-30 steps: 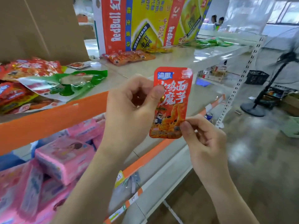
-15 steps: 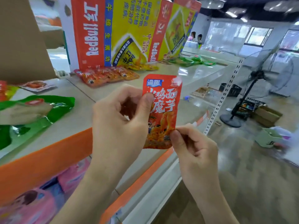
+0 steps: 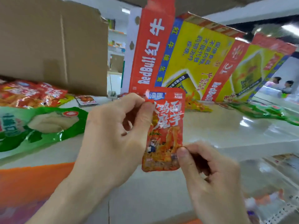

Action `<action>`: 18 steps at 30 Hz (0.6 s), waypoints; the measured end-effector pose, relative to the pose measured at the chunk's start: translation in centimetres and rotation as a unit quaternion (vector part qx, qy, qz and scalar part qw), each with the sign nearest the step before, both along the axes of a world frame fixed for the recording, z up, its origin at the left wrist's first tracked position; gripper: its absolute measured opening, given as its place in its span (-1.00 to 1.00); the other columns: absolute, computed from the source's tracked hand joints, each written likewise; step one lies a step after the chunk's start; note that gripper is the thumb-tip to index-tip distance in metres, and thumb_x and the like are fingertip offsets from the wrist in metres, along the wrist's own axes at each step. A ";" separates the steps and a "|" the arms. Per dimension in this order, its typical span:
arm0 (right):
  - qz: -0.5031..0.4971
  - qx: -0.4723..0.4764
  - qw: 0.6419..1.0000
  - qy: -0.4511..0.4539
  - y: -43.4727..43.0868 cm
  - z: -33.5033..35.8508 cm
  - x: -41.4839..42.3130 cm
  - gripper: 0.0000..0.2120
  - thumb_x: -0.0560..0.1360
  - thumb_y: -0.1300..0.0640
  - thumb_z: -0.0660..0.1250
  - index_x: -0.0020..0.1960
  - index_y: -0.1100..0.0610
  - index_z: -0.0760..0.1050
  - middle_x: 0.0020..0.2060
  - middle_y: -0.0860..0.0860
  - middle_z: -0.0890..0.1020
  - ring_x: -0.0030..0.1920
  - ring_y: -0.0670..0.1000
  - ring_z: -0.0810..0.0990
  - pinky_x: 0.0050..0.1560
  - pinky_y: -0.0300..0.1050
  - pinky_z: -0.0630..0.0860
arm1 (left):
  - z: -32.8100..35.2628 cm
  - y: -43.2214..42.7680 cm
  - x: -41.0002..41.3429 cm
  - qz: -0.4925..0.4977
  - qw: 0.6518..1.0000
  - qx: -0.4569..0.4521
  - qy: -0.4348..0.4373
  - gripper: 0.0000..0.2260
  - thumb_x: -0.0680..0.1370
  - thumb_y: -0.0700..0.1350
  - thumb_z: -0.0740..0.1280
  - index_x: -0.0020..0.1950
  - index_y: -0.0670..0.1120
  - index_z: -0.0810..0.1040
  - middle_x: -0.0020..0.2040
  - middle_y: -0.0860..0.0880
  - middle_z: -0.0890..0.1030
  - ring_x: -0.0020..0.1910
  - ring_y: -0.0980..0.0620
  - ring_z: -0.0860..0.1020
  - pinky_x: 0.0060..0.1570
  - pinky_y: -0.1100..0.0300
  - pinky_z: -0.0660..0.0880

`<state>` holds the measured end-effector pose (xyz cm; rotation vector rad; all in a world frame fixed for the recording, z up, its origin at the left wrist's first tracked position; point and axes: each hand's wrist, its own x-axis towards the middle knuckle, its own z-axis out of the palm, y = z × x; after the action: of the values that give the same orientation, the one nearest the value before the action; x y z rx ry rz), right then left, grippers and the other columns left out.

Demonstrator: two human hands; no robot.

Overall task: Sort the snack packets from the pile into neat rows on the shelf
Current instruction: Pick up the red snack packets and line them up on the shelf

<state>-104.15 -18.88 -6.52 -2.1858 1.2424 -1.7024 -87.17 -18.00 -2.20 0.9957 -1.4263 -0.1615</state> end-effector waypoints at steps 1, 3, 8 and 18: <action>0.023 -0.001 1.000 0.004 -0.9 0.4 -0.5 -0.81 0.44 -0.10 0.27 -0.17 0.01 0.52 -0.42 -0.06 0.50 -0.45 -0.10 0.40 -0.47 -0.33 0.27 | 0.2 -0.5 -0.1 -0.003 1.000 0.007 0.000 -0.76 0.57 0.07 0.28 -0.24 0.00 0.54 -0.40 0.22 0.55 -0.43 0.21 0.48 -0.46 0.49 0.30; 0.074 0.004 0.997 0.019 -2.7 1.0 -1.2 -0.80 0.44 -0.09 0.27 -0.20 0.03 0.53 -0.43 -0.06 0.50 -0.46 -0.11 0.39 -0.48 -0.31 0.25 | 0.8 -1.4 -0.1 0.008 0.999 0.028 -0.019 -0.75 0.61 -0.01 0.31 -0.25 -0.01 0.54 -0.42 0.23 0.54 -0.43 0.24 0.47 -0.43 0.50 0.30; 0.153 0.022 0.986 0.058 -6.9 4.0 -1.3 -0.75 0.44 0.03 0.32 -0.37 0.13 0.51 -0.51 -0.08 0.44 -0.47 -0.09 0.36 -0.44 -0.26 0.23 | 3.0 -3.8 0.7 0.066 0.994 0.075 -0.050 -0.67 0.64 -0.02 0.27 -0.25 -0.18 0.51 -0.46 0.15 0.50 -0.46 0.19 0.42 -0.43 0.36 0.32; 0.150 0.009 0.977 0.149 -14.0 11.9 2.0 -0.65 0.55 0.13 0.26 -0.39 0.18 0.37 -0.55 -0.03 0.35 -0.45 -0.04 0.31 -0.42 -0.08 0.24 | 9.3 -11.4 2.7 0.188 0.974 0.030 -0.124 -0.60 0.69 -0.06 0.12 -0.27 -0.26 0.32 -0.37 -0.26 0.43 -0.36 -0.19 0.37 -0.34 0.00 0.38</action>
<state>-102.11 -32.88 5.34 -2.5318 0.9103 -1.2811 -84.51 -29.39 7.11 1.3527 -1.4327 0.2072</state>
